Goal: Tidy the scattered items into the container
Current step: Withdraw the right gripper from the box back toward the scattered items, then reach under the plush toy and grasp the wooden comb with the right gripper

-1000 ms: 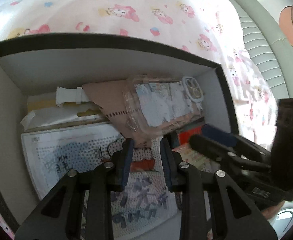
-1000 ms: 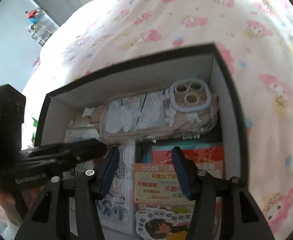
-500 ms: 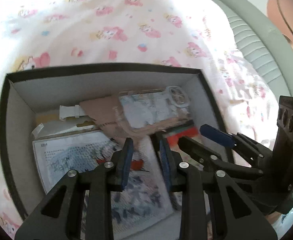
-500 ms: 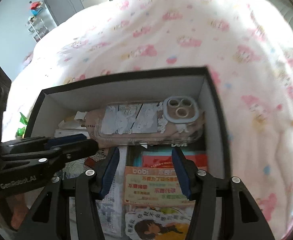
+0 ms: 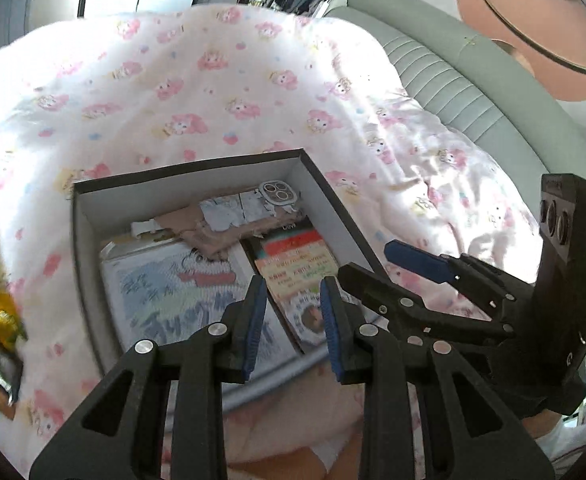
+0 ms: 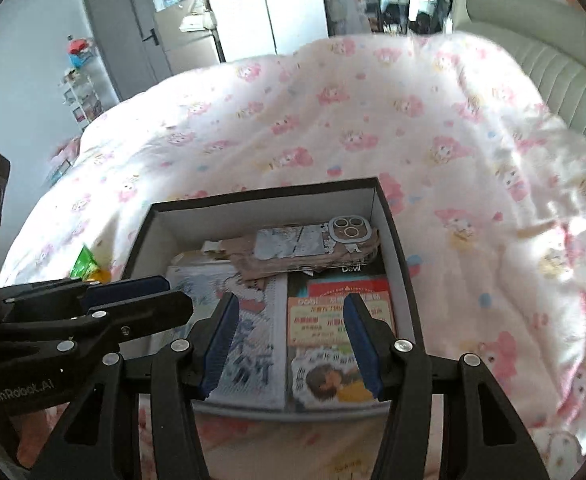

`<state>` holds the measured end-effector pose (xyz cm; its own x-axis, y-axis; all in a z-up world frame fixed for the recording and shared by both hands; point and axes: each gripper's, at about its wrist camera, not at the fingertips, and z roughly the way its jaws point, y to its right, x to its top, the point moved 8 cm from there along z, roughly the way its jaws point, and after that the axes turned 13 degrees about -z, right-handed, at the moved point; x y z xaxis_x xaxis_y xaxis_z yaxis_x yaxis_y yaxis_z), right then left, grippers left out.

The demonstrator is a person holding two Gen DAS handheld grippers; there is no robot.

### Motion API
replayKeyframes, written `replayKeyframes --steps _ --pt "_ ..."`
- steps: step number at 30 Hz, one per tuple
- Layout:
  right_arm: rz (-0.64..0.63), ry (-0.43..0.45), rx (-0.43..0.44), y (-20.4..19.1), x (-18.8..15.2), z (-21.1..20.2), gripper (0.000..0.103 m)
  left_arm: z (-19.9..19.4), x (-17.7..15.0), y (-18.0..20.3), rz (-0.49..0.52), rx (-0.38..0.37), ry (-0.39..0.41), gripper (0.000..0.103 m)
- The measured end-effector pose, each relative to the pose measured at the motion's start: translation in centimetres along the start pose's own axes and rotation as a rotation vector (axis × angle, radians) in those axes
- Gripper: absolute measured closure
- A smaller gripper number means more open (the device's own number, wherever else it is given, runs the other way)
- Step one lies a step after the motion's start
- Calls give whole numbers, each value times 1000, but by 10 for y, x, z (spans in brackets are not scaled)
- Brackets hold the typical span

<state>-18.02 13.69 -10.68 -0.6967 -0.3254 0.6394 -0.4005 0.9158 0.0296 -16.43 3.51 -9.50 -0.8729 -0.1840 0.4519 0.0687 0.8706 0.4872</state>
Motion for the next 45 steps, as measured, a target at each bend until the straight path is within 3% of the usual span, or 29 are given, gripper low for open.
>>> replayKeyframes --steps 6,11,21,29,37,45 --pt "-48 39 -1 -33 -10 -46 51 -43 -25 -2 -25 20 51 75" --pt "-90 52 47 -66 -10 -58 51 -71 -38 -22 -63 70 96 75" --pt "-250 20 185 -167 -5 -43 52 -127 -67 -118 -263 131 176 75" --pt "-343 -37 426 -269 2 4 52 -161 -95 -225 -480 216 235 68" --pt "-417 -131 480 -315 17 63 52 -147 -117 -318 -670 183 217 68" --pt "-444 -285 547 -350 7 127 52 -102 -116 -371 -749 141 135 68"
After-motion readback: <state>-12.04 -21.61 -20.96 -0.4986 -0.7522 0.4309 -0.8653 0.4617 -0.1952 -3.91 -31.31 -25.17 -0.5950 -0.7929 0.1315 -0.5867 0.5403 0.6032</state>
